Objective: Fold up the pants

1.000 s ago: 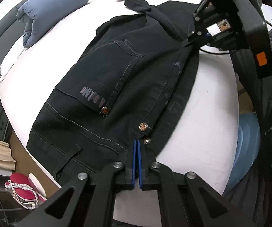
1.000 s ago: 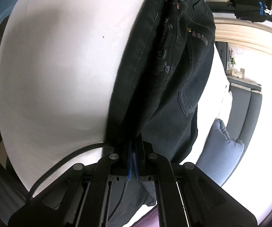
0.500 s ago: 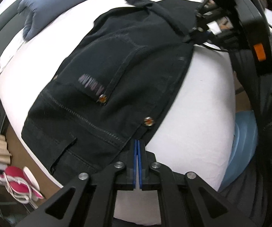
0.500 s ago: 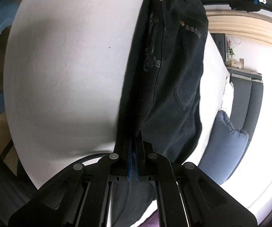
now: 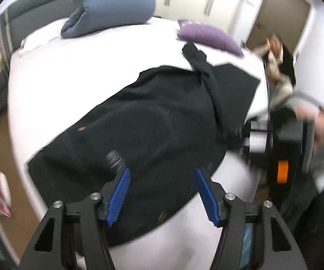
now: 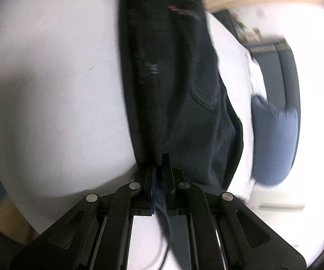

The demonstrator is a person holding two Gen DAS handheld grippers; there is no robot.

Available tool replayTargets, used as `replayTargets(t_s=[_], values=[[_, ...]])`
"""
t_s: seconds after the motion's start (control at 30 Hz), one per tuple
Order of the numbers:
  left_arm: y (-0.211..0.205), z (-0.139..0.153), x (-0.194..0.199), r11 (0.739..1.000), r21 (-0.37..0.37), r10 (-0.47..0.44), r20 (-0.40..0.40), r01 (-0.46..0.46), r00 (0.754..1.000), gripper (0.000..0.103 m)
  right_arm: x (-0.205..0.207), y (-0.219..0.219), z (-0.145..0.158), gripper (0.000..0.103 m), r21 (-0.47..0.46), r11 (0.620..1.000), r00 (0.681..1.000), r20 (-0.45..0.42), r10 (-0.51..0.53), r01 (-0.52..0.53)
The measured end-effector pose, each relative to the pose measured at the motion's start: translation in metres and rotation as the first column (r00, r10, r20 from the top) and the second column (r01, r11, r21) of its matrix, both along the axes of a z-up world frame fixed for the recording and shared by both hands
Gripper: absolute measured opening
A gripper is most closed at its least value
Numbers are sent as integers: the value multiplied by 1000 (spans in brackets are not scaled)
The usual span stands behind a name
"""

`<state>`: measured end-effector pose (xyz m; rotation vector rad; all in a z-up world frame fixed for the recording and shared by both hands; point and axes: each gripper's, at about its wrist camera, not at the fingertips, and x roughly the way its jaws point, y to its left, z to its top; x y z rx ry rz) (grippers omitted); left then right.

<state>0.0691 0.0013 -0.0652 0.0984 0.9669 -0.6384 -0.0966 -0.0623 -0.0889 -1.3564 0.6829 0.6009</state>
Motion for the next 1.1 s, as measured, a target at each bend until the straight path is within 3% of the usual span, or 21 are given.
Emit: replayTargets(t_s=[0.07, 0.13, 0.2, 0.33, 0.43, 0.5, 0.53, 0.57, 0.67, 0.73, 0.77, 0.8, 0.83, 0.87, 0.93, 0.97, 1.0, 1.1], values=[[-15, -18, 8, 999, -20, 39, -33, -40, 999, 63, 9, -1, 2, 5, 67, 996, 998, -6, -63, 64], [-27, -51, 16, 997, -8, 80, -120, -81, 990, 63, 14, -1, 1, 5, 104, 991, 996, 6, -88, 87], [-33, -70, 16, 992, 10, 126, -118, -126, 985, 63, 16, -3, -2, 5, 125, 989, 996, 29, -87, 83], [-32, -65, 5, 990, 13, 144, -105, -144, 984, 66, 12, -15, 3, 10, 195, 976, 994, 34, -104, 95], [-25, -56, 0, 987, 15, 159, -120, -158, 980, 66, 24, -28, 23, 16, 307, 930, 979, -51, -197, 204], [-19, -42, -3, 984, 6, 177, -106, -178, 978, 66, 34, -42, 41, 38, 403, 865, 953, -147, -264, 301], [-16, -33, -3, 982, -28, 185, -96, -189, 978, 66, 42, -50, 50, 66, 453, 822, 939, -190, -288, 344], [-15, -25, -2, 978, -57, 195, -93, -201, 976, 66, 47, -57, 62, 74, 520, 764, 924, -241, -299, 383], [-18, -27, 4, 963, -112, 233, -121, -247, 965, 66, 75, -71, 87, 77, 644, 594, 874, -394, -284, 483], [-23, -49, 9, 956, -92, 257, -185, -277, 948, 66, 101, -75, 91, 77, 662, 491, 821, -501, -273, 567], [-24, -59, 7, 954, -85, 267, -194, -288, 944, 65, 114, -80, 91, 77, 667, 419, 785, -568, -248, 615], [-24, -63, 2, 953, -93, 270, -164, -288, 949, 65, 127, -87, 85, 77, 661, 338, 739, -641, -208, 669], [-27, -62, -2, 957, -80, 265, -140, -278, 954, 65, 133, -92, 76, 77, 639, 287, 695, -697, -175, 713], [-28, -60, -5, 961, -61, 261, -131, -270, 956, 65, 143, -95, 59, 77, 584, 249, 627, -764, -156, 773], [-26, -57, -9, 961, -55, 263, -136, -273, 955, 65, 152, -102, 20, 76, 417, 214, 458, -864, -208, 883], [-25, -56, -10, 960, -54, 266, -143, -276, 953, 65, 154, -111, 9, 75, 395, 174, 424, -887, -183, 902], [-23, -53, -10, 958, -49, 271, -147, -281, 951, 65, 150, -122, 12, 75, 436, 131, 451, -882, -134, 891], [-20, -41, -6, 952, -70, 285, -161, -299, 945, 65, 142, -148, 22, 75, 443, 99, 453, -880, -139, 891]])
